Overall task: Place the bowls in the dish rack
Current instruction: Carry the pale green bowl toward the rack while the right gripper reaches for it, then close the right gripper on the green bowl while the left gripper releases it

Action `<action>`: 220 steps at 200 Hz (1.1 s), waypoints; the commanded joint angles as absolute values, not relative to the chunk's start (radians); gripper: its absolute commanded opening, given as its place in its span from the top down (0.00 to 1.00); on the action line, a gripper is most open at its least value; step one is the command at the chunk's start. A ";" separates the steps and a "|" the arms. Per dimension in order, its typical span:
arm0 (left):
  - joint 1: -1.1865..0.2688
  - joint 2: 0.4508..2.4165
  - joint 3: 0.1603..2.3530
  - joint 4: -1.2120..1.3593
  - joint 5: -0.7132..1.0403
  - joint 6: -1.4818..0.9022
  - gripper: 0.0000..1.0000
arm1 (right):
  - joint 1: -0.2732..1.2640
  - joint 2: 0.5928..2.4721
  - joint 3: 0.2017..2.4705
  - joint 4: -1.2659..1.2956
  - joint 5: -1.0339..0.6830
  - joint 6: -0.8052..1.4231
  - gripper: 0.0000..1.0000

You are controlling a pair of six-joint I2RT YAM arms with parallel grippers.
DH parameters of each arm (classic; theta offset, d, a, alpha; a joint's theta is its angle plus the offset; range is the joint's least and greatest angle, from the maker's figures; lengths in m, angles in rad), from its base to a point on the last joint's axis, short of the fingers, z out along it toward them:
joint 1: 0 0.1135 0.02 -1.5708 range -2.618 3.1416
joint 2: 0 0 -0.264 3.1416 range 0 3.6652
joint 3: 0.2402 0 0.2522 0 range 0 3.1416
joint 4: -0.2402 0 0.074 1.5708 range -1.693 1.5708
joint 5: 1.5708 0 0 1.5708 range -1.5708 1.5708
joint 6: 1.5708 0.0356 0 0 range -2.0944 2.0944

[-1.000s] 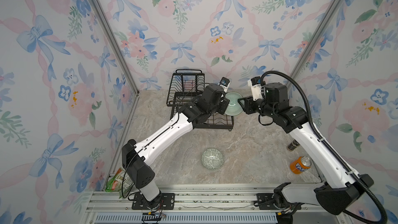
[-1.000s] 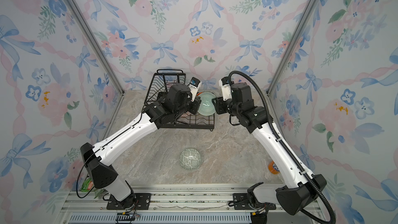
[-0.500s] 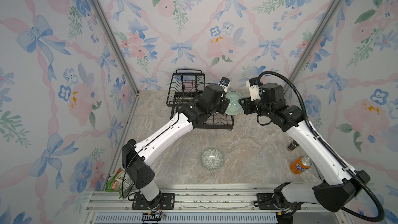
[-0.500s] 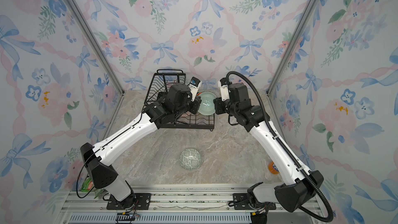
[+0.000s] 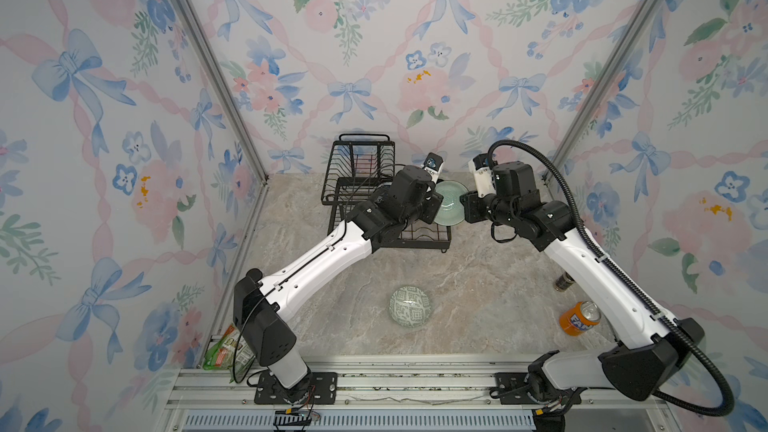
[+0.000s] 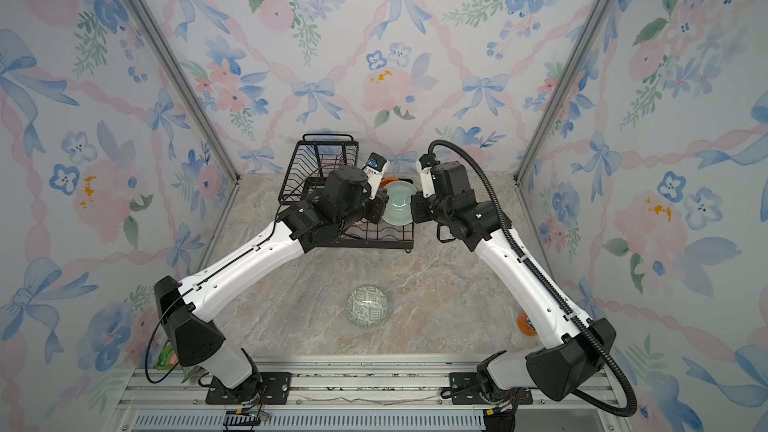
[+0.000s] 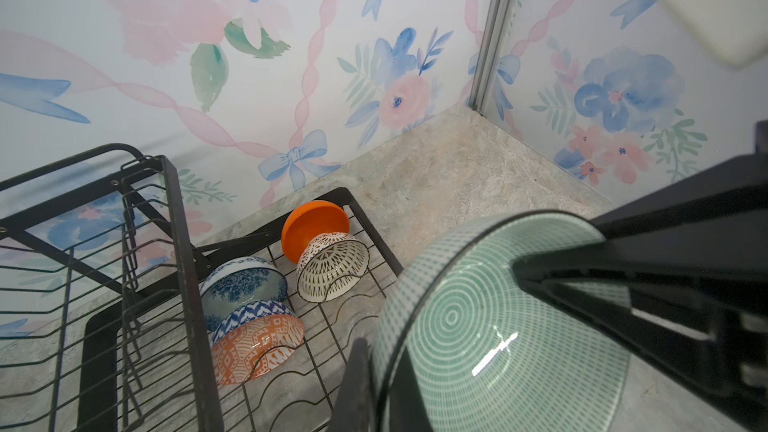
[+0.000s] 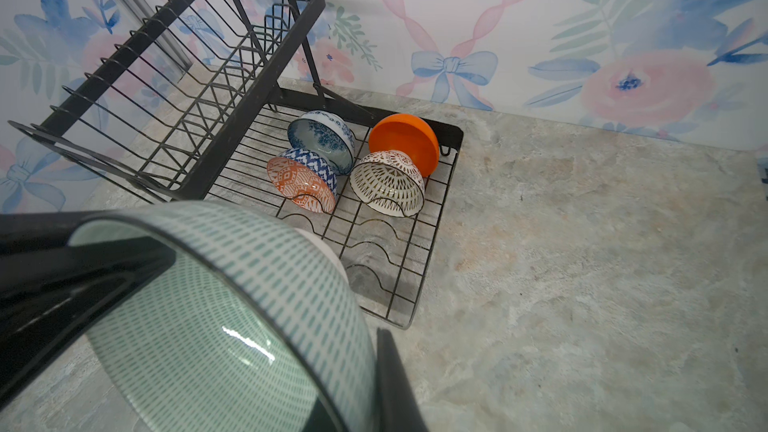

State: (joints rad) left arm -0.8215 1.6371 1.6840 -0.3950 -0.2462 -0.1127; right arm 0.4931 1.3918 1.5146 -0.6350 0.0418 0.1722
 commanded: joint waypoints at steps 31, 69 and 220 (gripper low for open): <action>-0.822 1.582 1.683 -0.335 -0.206 -0.106 0.78 | 0.499 1.375 1.526 -0.631 0.066 0.139 1.00; -0.823 1.571 1.681 -0.338 -0.200 -0.100 0.02 | 0.499 1.373 1.511 -0.623 0.083 0.131 1.00; -0.820 1.284 1.369 -0.410 -0.301 -0.186 0.02 | 0.468 1.481 1.506 -0.503 0.092 0.069 1.00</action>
State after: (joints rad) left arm -0.8219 1.3445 1.4345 -0.3687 -0.2512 -0.1371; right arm 0.4850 1.4567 1.4986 -0.5976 0.0875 0.0959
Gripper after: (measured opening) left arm 0.980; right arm 0.091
